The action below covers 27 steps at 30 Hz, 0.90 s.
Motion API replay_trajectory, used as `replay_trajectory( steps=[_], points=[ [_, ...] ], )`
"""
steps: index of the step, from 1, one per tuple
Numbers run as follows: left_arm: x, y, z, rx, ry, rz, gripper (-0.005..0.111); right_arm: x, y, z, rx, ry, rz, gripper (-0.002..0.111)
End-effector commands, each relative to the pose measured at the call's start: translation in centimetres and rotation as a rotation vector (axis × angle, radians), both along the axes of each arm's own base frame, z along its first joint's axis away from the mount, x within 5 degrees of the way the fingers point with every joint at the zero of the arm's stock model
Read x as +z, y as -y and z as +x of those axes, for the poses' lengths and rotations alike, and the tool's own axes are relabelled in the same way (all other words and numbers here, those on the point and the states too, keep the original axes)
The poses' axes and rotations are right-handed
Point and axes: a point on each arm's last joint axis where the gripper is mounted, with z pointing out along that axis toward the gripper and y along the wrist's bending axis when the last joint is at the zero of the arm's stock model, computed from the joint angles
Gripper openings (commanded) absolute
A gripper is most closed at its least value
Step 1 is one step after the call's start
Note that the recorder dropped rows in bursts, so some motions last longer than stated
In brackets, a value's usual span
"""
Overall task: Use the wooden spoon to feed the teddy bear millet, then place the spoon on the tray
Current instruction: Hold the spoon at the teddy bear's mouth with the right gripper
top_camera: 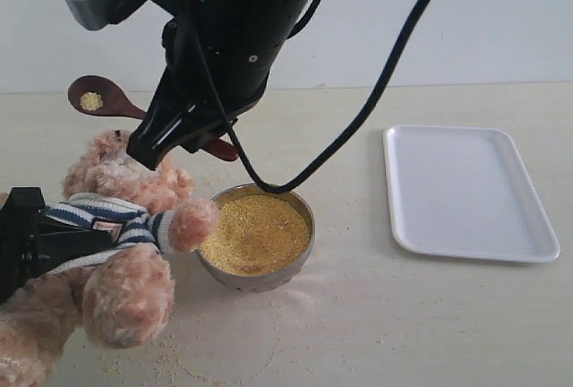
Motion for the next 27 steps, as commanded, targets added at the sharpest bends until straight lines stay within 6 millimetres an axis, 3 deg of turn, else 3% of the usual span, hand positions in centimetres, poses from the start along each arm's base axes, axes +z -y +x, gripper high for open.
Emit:
replay_trajectory(
  steps=[1, 12, 19, 27],
  points=[
    [0.3, 0.3, 0.0, -0.007, 0.013, -0.039, 0.005, -1.1, -0.3, 0.3, 0.002, -0.010, -0.040, 0.000],
    [0.3, 0.3, 0.0, -0.007, 0.015, -0.038, 0.005, -2.4, -0.6, 0.7, 0.013, -0.020, -0.090, 0.000],
    [0.3, 0.3, 0.0, -0.007, 0.015, -0.038, 0.005, -2.6, -0.9, 0.2, 0.186, 0.054, -0.169, 0.000],
    [0.3, 0.3, 0.0, -0.007, 0.015, -0.038, 0.005, -2.4, -1.8, -0.1, 0.210, 0.287, -0.301, 0.000]
  ],
)
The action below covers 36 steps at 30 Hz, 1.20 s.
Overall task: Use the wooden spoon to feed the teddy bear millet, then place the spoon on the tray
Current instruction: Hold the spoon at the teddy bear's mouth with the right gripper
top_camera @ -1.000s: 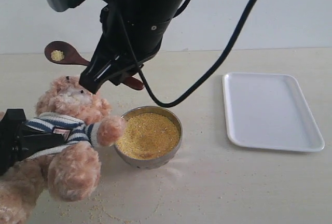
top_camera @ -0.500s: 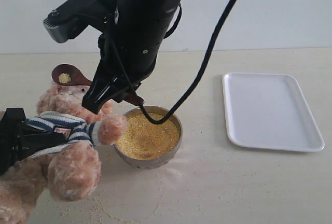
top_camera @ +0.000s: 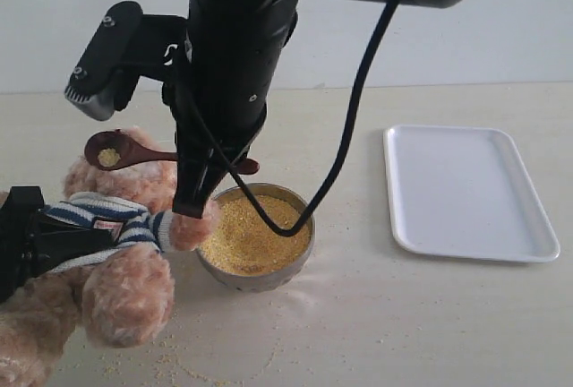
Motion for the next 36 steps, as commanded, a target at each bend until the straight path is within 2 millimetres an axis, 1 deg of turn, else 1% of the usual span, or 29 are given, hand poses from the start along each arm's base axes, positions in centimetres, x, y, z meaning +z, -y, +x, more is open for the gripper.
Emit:
replay_trajectory(
  steps=[1, 6, 11, 16, 18, 26, 36],
  points=[
    [0.3, 0.2, 0.0, -0.003, 0.012, -0.031, 0.005, 0.5, -0.8, -0.2, 0.023, 0.158, -0.043, 0.000],
    [0.3, 0.2, 0.0, -0.004, 0.013, -0.033, 0.005, 1.0, -1.4, -0.8, 0.061, 0.288, -0.097, 0.000],
    [0.3, 0.2, 0.0, -0.006, 0.016, -0.031, 0.005, 1.2, -1.6, -1.1, 0.078, 0.340, -0.140, 0.000],
    [0.3, 0.2, 0.0, -0.006, 0.016, -0.031, 0.005, 0.8, -1.1, -1.2, 0.070, 0.371, -0.263, 0.000],
    [0.3, 0.2, 0.0, -0.006, 0.016, -0.031, 0.005, 0.6, -1.3, -1.3, 0.070, 0.385, -0.289, 0.000],
    [0.3, 0.2, 0.0, -0.006, 0.016, -0.031, 0.005, 0.7, -2.4, -2.0, 0.079, 0.406, -0.213, 0.000],
    [0.3, 0.2, 0.0, -0.006, 0.016, -0.031, 0.005, 0.9, -2.3, -1.8, 0.092, 0.447, -0.240, 0.000]
  ],
)
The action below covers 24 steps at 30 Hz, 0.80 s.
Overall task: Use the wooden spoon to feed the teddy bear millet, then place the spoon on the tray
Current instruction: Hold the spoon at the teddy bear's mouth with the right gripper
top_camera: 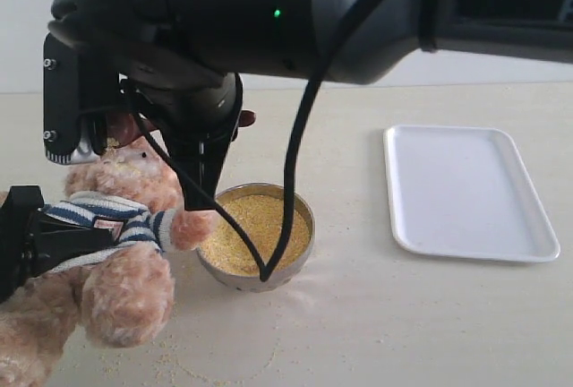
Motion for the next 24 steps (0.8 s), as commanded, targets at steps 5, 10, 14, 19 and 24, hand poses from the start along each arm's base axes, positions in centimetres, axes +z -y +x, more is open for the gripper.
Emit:
replay_trajectory(
  steps=[5, 10, 14, 19, 24],
  points=[
    [0.2, 0.2, 0.1, -0.004, 0.014, -0.026, 0.005, 0.5, 0.1, 0.2, 0.011, 0.042, -0.026, 0.000],
    [0.2, 0.2, 0.1, -0.004, 0.014, -0.026, 0.005, 0.6, -0.1, -0.5, 0.067, 0.080, -0.103, 0.000],
    [0.2, 0.2, 0.1, -0.004, 0.014, -0.026, 0.005, 0.9, -0.9, -1.4, 0.105, 0.131, -0.109, 0.000],
    [0.2, 0.2, 0.1, -0.004, 0.014, -0.026, 0.005, 0.9, -0.6, -1.5, 0.076, 0.130, -0.129, 0.000],
    [0.2, 0.2, 0.1, -0.006, 0.017, -0.024, 0.005, 1.0, -0.6, -1.4, 0.070, 0.134, -0.126, 0.000]
  ],
)
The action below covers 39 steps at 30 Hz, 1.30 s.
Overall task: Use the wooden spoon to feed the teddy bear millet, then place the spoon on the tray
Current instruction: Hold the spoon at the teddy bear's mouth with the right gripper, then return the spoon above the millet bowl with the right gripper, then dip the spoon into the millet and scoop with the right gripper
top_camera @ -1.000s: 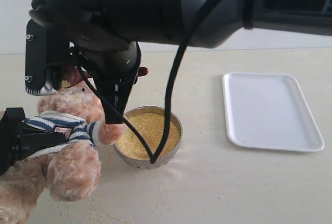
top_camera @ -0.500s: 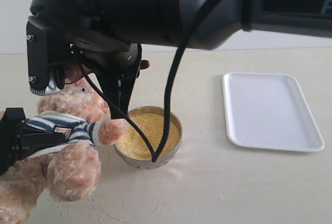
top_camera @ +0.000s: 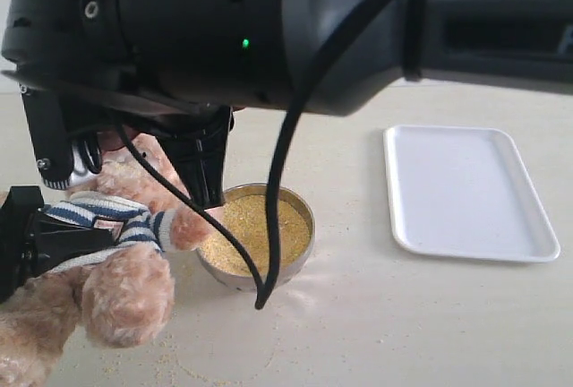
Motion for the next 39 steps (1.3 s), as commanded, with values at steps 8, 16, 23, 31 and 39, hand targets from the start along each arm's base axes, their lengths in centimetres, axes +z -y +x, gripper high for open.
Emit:
replay_trajectory(
  steps=[8, 16, 23, 31, 39],
  points=[
    [0.2, 0.2, 0.1, -0.011, 0.025, -0.017, 0.005, 1.7, 2.2, 2.0, -0.176, 0.035, 0.109, 0.000],
    [0.2, 0.2, 0.1, -0.038, 0.065, 0.018, 0.005, 0.4, 8.9, 5.8, -0.465, -0.460, 0.230, 0.000],
    [0.5, 0.1, 0.3, -0.038, 0.078, 0.013, 0.005, -1.3, 8.8, 6.3, -0.477, -0.486, 0.184, 0.000],
    [1.5, 0.4, 0.9, -0.074, 0.134, -0.048, 0.005, -3.1, 8.1, 6.6, -0.491, -0.526, 0.157, 0.000],
    [1.5, 0.4, 0.9, -0.068, 0.127, -0.049, 0.005, -5.8, 8.0, 7.7, -0.524, -0.480, 0.059, 0.000]
  ],
)
